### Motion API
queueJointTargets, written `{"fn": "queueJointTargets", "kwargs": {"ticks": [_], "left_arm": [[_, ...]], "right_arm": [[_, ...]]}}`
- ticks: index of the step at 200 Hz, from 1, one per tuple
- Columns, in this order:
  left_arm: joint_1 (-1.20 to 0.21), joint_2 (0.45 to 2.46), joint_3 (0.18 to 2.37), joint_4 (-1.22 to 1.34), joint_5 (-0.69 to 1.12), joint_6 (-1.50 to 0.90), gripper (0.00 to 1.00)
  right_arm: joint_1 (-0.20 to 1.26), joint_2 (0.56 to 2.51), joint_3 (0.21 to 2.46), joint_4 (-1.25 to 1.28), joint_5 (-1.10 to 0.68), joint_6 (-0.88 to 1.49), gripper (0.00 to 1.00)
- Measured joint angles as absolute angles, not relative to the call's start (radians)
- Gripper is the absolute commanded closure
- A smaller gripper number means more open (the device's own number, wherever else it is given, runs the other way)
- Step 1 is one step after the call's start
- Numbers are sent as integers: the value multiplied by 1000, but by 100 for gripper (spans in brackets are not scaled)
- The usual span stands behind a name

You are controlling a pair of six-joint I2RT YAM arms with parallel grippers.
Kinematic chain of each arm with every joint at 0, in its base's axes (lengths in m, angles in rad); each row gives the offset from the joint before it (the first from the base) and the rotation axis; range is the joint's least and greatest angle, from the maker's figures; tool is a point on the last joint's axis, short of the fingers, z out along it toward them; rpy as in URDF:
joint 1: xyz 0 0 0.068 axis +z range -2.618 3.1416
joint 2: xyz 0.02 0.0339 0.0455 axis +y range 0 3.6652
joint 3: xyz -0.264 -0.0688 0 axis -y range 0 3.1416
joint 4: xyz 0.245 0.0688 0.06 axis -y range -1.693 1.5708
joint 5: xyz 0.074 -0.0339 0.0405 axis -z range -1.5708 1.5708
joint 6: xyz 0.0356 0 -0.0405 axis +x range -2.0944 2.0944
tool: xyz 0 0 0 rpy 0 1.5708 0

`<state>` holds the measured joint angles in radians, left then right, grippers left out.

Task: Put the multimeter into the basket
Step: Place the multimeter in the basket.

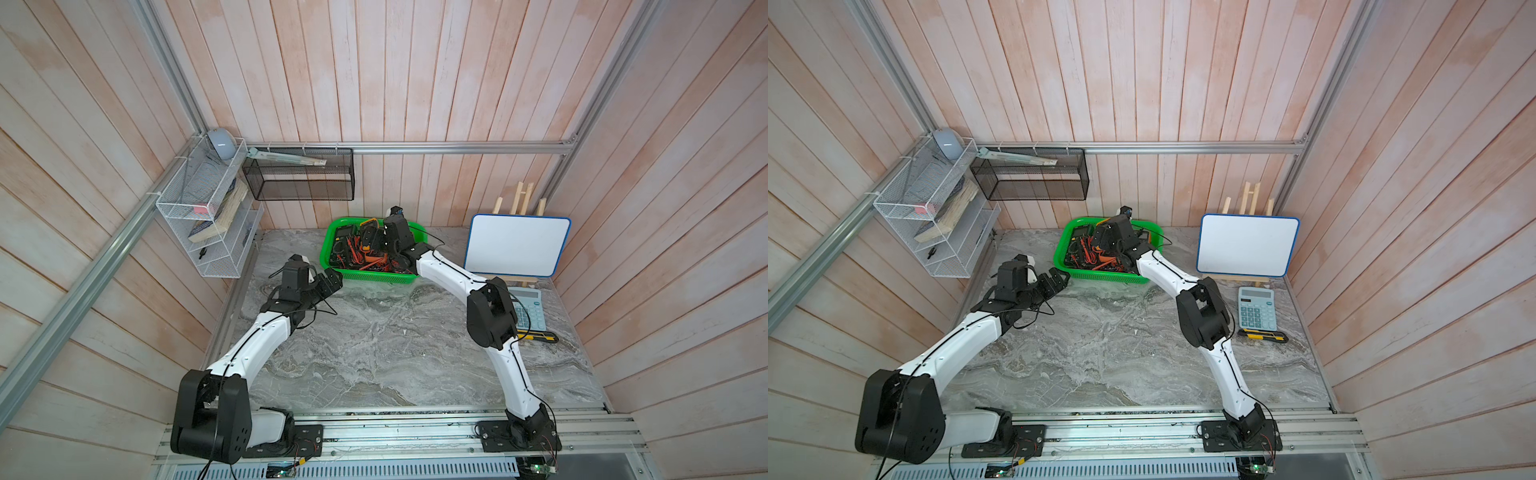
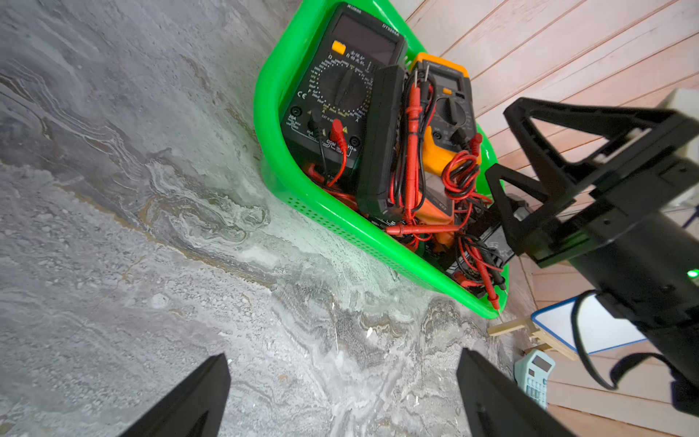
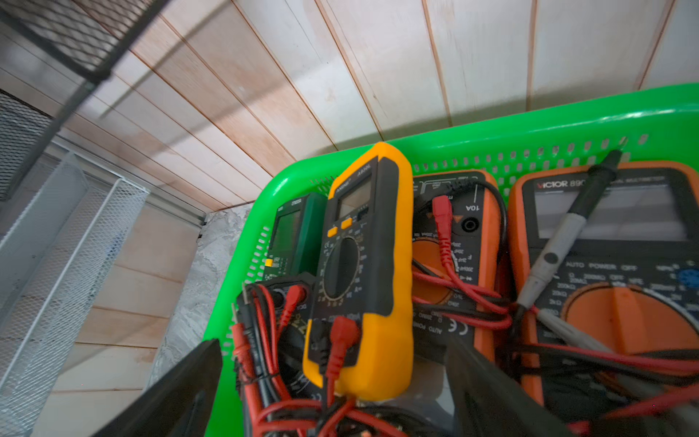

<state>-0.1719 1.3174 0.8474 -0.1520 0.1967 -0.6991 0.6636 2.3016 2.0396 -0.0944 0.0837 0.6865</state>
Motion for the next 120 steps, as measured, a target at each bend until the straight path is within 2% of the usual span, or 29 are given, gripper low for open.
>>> {"fn": "queueJointTargets", "kwargs": {"ticks": [43, 120], "left_arm": [[-172, 1264, 887, -203, 150, -647, 0], [-172, 1169, 931, -217, 33, -519, 0]], "right_arm": [[668, 2152, 1925, -47, 54, 669, 2], [664, 1765, 1427, 141, 29, 608, 2]]}}
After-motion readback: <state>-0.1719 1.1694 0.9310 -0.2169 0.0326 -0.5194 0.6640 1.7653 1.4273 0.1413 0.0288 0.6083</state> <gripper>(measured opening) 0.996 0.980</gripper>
